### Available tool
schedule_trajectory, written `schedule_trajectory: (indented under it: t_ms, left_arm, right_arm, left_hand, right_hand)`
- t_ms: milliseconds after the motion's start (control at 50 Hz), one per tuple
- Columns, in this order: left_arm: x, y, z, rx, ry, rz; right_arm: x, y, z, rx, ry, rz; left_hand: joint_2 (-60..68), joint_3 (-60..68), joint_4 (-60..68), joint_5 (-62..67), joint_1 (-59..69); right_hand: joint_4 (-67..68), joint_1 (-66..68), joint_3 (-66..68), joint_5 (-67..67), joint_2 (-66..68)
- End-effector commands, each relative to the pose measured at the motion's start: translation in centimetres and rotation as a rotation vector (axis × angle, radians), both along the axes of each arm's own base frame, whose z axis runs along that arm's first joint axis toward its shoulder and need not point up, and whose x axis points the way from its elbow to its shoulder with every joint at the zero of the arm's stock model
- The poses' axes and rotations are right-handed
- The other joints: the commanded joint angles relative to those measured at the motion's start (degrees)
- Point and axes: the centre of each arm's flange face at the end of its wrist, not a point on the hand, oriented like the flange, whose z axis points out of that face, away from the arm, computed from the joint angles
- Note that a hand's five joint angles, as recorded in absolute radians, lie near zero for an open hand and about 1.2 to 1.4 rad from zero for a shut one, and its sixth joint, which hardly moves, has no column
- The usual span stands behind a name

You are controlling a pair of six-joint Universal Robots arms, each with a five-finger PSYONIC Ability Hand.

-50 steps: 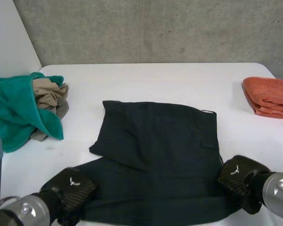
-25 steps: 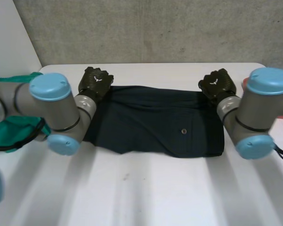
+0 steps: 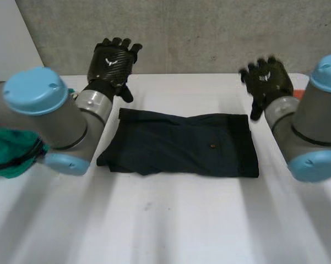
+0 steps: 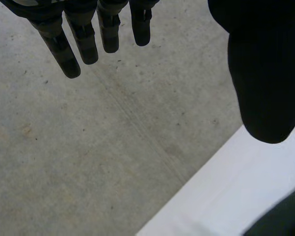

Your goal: Fold the laundry.

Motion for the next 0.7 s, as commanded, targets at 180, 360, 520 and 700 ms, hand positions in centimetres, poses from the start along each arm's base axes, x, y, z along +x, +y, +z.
schedule_trajectory:
  t_ms: [180,360,520,700]
  left_arm:
    - [2.6,5.8,-5.1,0.233,-0.051,-0.069]
    - [2.8,5.9,-4.8,0.228,-0.043,-0.069]
    - [3.4,7.0,-2.1,0.172,-0.010,-0.074]
    - [4.2,7.4,-0.8,0.144,0.004,-0.061]
  right_arm:
    - [-0.8,4.3,-9.5,0.435,-0.130,0.057]
    - [-2.2,1.7,-12.0,0.355,-0.042,-0.028]
    - [-5.4,1.6,-5.5,0.083,0.072,-0.128]
    - [-5.2,1.0,-4.2,-0.067,0.381,-0.081]
  left_hand:
    - [-2.02,-2.36,-1.74,-2.75,-0.63]
    - [-2.02,-2.36,-1.74,-2.75,-0.63]
    - [-2.02,-2.36,-1.74,-2.75,-0.63]
    - [-2.02,-2.36,-1.74,-2.75,-0.63]
  right_hand:
    - [10.68,10.93,10.70,10.31,10.68]
    - [66.63,66.88,66.65,66.26,66.63]
    - [66.63,66.88,66.65,66.26,66.63]
    - [66.63,66.88,66.65,66.26,66.63]
